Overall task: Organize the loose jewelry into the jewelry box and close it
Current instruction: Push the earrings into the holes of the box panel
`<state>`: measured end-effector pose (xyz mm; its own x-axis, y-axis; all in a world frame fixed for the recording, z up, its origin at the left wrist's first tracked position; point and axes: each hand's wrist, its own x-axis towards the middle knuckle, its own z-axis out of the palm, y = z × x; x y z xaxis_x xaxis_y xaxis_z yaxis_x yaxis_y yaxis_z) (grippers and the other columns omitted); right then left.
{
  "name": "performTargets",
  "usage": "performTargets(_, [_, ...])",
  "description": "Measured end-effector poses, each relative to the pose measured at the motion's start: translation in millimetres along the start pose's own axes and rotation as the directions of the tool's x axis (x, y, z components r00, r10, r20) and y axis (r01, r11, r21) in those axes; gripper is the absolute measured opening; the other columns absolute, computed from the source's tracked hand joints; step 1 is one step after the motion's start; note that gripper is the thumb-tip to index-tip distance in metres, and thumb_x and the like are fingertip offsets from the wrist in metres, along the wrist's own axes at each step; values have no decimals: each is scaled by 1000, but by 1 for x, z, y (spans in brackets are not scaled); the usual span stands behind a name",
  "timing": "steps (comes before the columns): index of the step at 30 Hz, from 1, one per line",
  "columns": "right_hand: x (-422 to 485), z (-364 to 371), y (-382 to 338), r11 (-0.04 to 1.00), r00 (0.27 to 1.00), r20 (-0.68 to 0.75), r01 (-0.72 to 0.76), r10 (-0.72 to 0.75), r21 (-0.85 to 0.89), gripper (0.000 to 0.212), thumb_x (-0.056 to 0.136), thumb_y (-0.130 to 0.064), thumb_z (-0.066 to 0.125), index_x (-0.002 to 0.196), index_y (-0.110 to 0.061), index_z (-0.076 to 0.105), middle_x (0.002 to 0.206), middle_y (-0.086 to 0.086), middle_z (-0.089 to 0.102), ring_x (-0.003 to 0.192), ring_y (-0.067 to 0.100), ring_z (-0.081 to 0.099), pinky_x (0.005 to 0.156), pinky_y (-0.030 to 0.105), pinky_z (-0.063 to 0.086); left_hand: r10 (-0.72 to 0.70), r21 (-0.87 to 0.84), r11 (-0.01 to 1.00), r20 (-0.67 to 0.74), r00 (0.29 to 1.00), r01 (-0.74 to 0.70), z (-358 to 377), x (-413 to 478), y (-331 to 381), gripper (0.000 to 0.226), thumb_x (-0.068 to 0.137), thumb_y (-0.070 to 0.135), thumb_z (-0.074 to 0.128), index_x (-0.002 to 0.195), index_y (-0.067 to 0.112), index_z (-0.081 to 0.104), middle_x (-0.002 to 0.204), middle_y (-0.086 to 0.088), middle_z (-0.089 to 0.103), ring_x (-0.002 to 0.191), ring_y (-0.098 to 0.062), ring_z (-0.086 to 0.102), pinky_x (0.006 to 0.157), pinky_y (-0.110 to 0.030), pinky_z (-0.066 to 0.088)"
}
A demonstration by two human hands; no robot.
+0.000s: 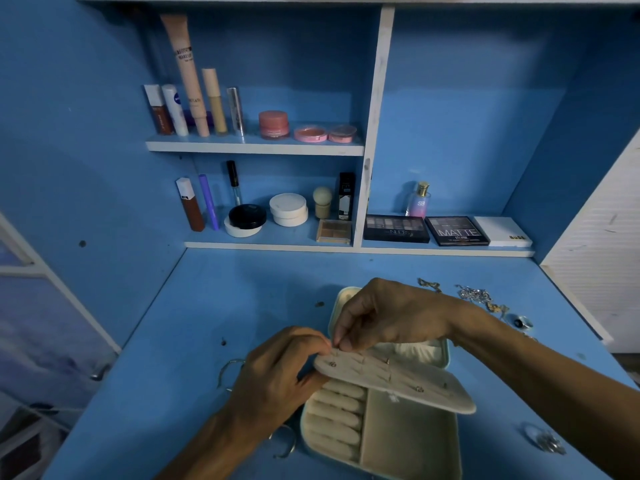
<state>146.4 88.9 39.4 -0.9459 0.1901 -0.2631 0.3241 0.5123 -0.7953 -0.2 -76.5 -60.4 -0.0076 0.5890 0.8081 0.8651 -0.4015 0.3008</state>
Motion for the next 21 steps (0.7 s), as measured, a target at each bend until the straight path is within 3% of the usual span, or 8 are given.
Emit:
performTargets(5, [2,-6,-15,983,1000,20,-12,16,-184,12,83,-11,73,91,-20,76,90,-6,74,85,7,68,82,28,57,1,21,1000,-14,1000,-1,2,0,-1,25,86,15,80,99,13,59,94,-2,70,88,-11,69,73,-25,58])
performTargets(9, [7,-5,-26,954,997,50,-40,58,-298,11,82,-16,70,89,-21,76,86,-6,74,77,2,65,72,20,53,3,16,1000,-11,1000,-3,2,-3,-3,30,82,12,83,99,13,58,93,-3,70,86,-11,68,72,-24,57])
performTargets(15, [18,-7,-30,947,984,134,-67,114,-314,10,83,-16,69,90,-18,76,84,-3,74,71,-3,61,61,8,44,-1,6,1000,-12,1000,1,2,-3,-2,28,84,17,80,100,14,57,93,-4,69,86,-13,69,72,-25,58])
performTargets(21, [27,-12,-31,955,970,201,-75,136,-286,11,84,-12,71,93,-13,77,84,0,75,77,5,68,66,10,46,-34,-17,999,-17,999,33,2,-3,-1,26,87,18,80,99,14,58,94,-3,70,89,-13,69,73,-27,58])
